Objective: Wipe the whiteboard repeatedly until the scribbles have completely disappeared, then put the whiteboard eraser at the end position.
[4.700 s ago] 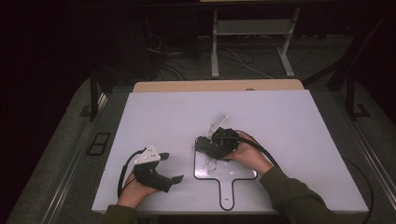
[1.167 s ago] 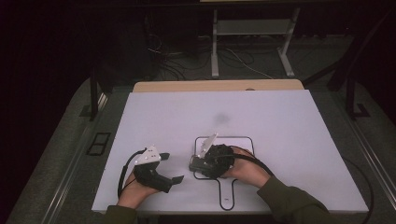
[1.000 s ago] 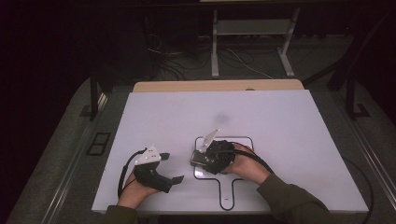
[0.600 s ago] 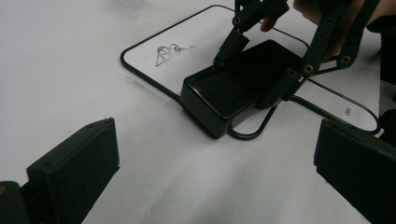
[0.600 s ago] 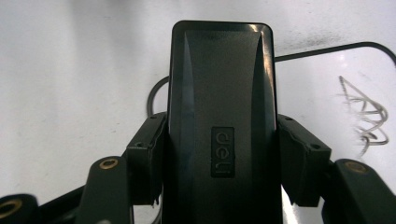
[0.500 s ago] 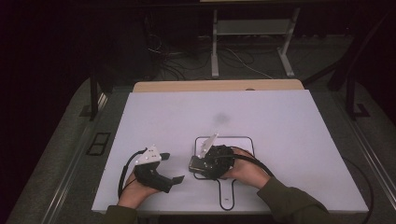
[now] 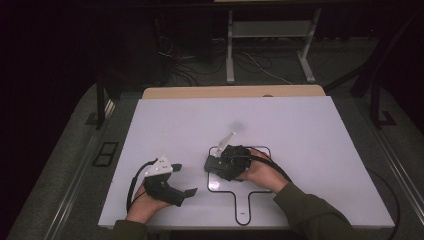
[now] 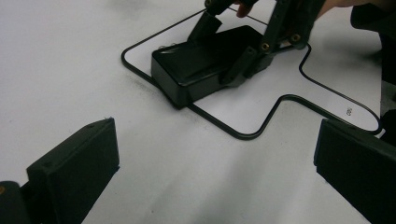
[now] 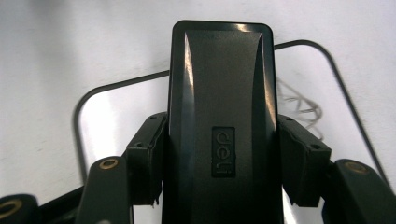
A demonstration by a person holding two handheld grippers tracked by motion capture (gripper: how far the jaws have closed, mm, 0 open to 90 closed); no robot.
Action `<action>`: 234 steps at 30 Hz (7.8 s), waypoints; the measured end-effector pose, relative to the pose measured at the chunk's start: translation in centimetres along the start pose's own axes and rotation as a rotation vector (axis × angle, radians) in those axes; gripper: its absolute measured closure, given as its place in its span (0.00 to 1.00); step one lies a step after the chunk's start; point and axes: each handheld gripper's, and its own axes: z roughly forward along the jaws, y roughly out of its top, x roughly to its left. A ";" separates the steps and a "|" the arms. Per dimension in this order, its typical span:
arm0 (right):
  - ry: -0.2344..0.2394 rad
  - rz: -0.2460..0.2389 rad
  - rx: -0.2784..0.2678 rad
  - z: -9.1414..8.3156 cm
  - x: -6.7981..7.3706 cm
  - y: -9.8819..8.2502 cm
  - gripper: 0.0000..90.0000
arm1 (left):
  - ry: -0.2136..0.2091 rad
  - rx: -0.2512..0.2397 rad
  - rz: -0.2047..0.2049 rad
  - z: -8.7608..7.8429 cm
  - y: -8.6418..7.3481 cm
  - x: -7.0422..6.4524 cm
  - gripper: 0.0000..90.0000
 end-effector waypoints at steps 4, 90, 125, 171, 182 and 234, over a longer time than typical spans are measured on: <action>-0.017 0.010 0.006 0.2 -0.7 0.3 0.43 | -0.001 0.003 0.002 0.0 0.0 0.0 0.00; -0.127 0.161 0.049 0.9 -6.5 0.8 0.43 | -0.002 0.006 0.000 0.0 -0.1 0.0 0.00; -0.091 0.343 -0.153 -4.6 -10.2 -1.4 0.43 | -0.002 0.004 -0.004 -0.1 -0.3 0.2 0.00; -0.142 0.446 -0.090 0.8 -18.4 -1.2 0.43 | -0.023 0.010 -0.016 0.9 -0.5 1.0 0.00; -0.162 0.415 -0.044 1.9 -18.2 -1.1 0.42 | -0.023 0.000 -0.028 0.8 -0.5 1.0 0.00; -0.182 0.358 -0.357 -6.7 -11.2 -5.3 0.20 | -0.005 -0.006 -0.027 0.7 0.0 0.9 0.00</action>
